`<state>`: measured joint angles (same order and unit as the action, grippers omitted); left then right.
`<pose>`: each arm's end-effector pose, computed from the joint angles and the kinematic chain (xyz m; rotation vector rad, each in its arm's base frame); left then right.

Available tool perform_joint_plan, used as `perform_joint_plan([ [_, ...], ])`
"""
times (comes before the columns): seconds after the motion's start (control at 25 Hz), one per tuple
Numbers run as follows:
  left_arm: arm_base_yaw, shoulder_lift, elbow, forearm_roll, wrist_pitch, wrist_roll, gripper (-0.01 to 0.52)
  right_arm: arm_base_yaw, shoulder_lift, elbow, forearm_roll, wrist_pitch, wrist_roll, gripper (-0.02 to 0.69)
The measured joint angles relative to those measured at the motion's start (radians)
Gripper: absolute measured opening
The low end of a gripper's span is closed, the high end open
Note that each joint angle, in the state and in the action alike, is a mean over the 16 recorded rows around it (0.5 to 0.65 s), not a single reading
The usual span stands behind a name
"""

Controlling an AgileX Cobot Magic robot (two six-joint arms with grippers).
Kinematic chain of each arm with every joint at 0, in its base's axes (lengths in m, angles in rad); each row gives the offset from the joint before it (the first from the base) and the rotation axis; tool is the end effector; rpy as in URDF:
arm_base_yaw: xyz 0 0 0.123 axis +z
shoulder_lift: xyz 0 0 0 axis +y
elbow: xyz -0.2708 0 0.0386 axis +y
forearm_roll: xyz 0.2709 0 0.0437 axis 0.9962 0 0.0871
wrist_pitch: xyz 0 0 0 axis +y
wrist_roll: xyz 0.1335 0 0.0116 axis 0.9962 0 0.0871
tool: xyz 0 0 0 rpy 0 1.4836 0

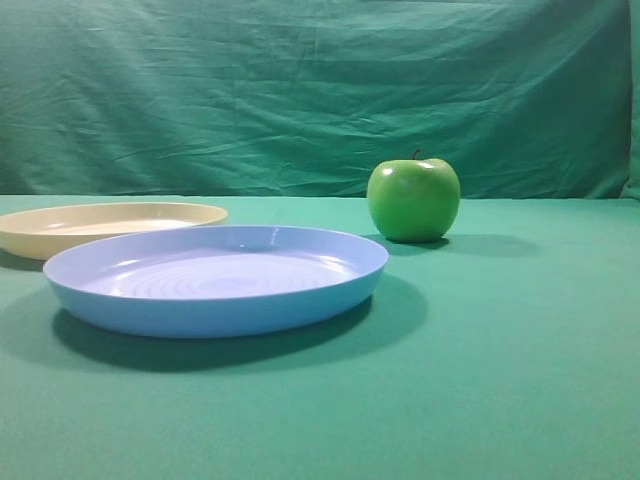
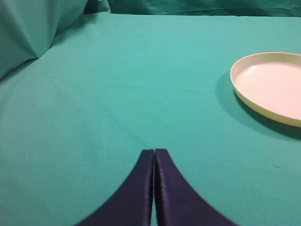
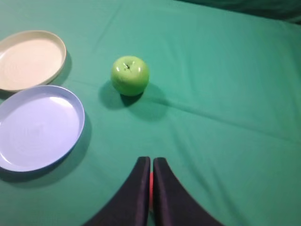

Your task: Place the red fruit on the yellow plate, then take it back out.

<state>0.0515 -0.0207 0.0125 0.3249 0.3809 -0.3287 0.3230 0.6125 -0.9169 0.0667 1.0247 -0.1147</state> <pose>0.1263 0.0225 0.1667 -0.1542 1.8316 0.1274 0.1435 0.0561 0.3541 -0.4733 2.1575 0.1982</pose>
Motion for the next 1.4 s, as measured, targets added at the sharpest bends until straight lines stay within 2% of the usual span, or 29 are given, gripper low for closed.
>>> perform_joint_plan([
  [0.36, 0.0, 0.0, 0.0, 0.0, 0.0, 0.0, 0.0, 0.0, -0.206, -0.003, 0.035, 0.058, -0.001, 0.0],
  [0.76, 0.0, 0.0, 0.0, 0.0, 0.0, 0.0, 0.0, -0.017, -0.302, 0.008, 0.019, 0.086, 0.038, 0.0],
  [1.08, 0.0, 0.0, 0.0, 0.0, 0.0, 0.0, 0.0, -0.123, -0.379, 0.137, -0.013, -0.095, 0.046, 0.0],
  [1.4, 0.0, 0.0, 0.0, 0.0, 0.0, 0.0, 0.0, -0.267, -0.51, 0.413, -0.035, -0.368, 0.046, 0.0],
])
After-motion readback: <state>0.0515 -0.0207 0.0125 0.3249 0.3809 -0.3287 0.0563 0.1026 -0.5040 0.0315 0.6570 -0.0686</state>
